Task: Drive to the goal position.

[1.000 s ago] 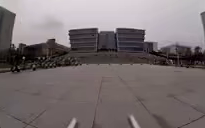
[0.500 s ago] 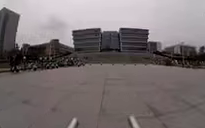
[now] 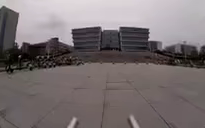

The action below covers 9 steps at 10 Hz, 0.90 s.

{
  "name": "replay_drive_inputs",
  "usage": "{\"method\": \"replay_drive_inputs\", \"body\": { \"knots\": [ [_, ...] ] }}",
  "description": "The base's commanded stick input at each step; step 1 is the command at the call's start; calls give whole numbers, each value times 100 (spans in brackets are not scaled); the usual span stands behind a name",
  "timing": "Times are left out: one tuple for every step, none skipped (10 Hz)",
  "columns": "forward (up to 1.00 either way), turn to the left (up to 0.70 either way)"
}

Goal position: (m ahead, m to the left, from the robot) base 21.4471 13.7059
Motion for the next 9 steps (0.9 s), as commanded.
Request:
{"method": "replay_drive_inputs", "body": {
  "knots": [
    [100,0],
    [100,0],
    [100,0],
    [100,0],
    [100,0],
    [100,0],
    [100,0],
    [100,0],
    [100,0]
  ]
}}
